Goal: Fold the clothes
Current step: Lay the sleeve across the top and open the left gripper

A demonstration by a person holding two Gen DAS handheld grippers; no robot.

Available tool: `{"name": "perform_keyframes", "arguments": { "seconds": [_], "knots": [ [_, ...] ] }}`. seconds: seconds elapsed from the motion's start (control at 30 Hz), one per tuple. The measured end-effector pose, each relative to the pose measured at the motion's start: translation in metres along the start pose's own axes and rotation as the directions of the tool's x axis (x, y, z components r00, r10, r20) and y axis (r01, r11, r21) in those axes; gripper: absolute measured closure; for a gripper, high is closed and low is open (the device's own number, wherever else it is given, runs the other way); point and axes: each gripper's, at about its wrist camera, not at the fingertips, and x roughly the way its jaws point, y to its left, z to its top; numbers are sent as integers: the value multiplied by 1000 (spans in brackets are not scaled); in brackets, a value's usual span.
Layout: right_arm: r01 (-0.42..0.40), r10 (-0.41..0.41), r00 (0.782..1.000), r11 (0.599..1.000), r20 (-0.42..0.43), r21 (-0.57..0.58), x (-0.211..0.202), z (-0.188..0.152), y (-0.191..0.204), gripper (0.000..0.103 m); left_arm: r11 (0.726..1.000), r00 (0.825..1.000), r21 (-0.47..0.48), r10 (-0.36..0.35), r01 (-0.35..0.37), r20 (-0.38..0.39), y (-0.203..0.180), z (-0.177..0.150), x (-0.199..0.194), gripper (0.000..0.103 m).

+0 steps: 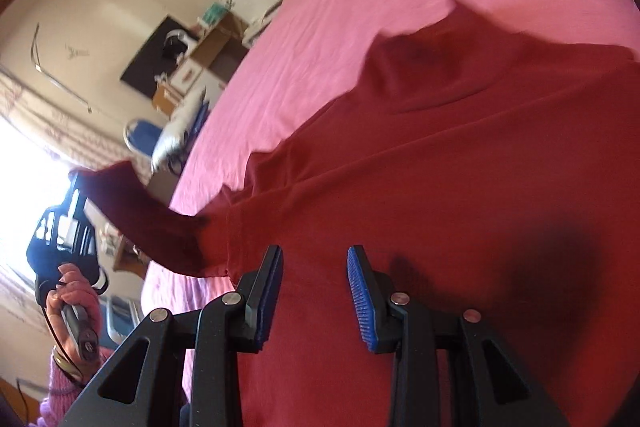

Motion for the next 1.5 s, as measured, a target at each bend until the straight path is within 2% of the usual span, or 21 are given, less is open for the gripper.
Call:
{"name": "perform_keyframes", "arguments": {
  "seconds": [0.1, 0.13, 0.2, 0.27, 0.33, 0.37, 0.4, 0.43, 0.5, 0.53, 0.57, 0.7, 0.87, 0.97, 1.07, 1.17, 1.27, 1.37, 1.4, 1.43, 1.5],
  "knots": [
    [23, -25, 998, 999, 52, 42, -39, 2, -29, 69, 999, 984, 18, -32, 36, -174, -31, -79, 59, 98],
    [29, -33, 997, 998, 63, 61, -49, 2, -40, 69, 999, 973, 18, -33, 38, -230, -38, -105, 77, 98],
    [37, -44, 997, 994, 68, 102, -58, 0, -57, 69, 998, 940, 66, 29, -7, -340, -48, -162, 106, 97],
    [45, -56, 996, 989, 72, 142, -68, -3, -75, 69, 988, 887, 139, 121, -65, -445, -53, -219, 132, 93],
    [52, -67, 995, 982, 76, 183, -78, -5, -93, 67, 968, 809, 218, 228, -127, -542, -47, -267, 150, 89],
    [56, -73, 994, 978, 78, 203, -82, -7, -102, 67, 961, 779, 237, 254, -140, -573, -46, -283, 152, 85],
    [59, -79, 994, 973, 79, 223, -87, -8, -110, 67, 959, 762, 246, 265, -143, -591, -45, -295, 149, 82],
    [62, -84, 993, 968, 81, 243, -92, -9, -119, 67, 961, 757, 244, 258, -133, -600, -46, -299, 145, 77],
    [69, -96, 992, 957, 84, 282, -101, -12, -137, 67, 962, 758, 257, 235, -92, -608, -51, -304, 125, 61],
    [72, -102, 991, 951, 85, 302, -106, -13, -146, 67, 958, 760, 275, 235, -77, -606, -53, -305, 114, 47],
    [76, -106, 991, 948, 81, 308, -107, -13, -150, 67, 951, 766, 302, 242, -66, -595, -53, -300, 102, 41],
    [102, -113, 993, 965, 33, 243, -85, -2, -136, 66, 918, 788, 393, 285, -59, -546, -43, -279, 52, 40],
    [129, -127, 992, 979, -26, 158, -58, 12, -118, 66, 858, 815, 498, 375, -125, -441, -31, -256, 11, 39],
    [143, -137, 989, 984, -61, 106, -41, 21, -108, 67, 823, 804, 543, 434, -168, -408, -19, -246, 2, 39],
    [154, -149, 984, 987, -95, 54, -25, 29, -97, 98, 793, 798, 576, 471, -196, -376, -11, -241, -9, 39],
    [184, -187, 981, 981, -48, -62, -39, 48, -77, 98, 775, 789, 599, 492, -203, -369, -7, -242, -13, 39],
    [281, -282, 959, 951, 6, -130, -59, 71, -75, 98, 763, 792, 615, 495, -200, -357, -7, -243, -20, 39],
    [357, -358, 934, 930, -6, -86, -58, 87, -102, 98, 743, 791, 642, 502, -188, -349, -11, -247, -18, 39],
    [351, -353, 935, 935, -34, -54, -52, 87, -114, 98, 736, 793, 653, 501, -181, -345, -13, -248, -12, 39],
    [341, -342, 938, 940, -52, -31, -49, 86, -122, 98, 727, 801, 665, 496, -171, -336, -16, -247, -8, 39],
    [331, -332, 942, 943, -50, -27, -49, 82, -124, 98, 702, 833, 694, 474, -163, -284, -27, -238, -3, 39]
  ]
}}
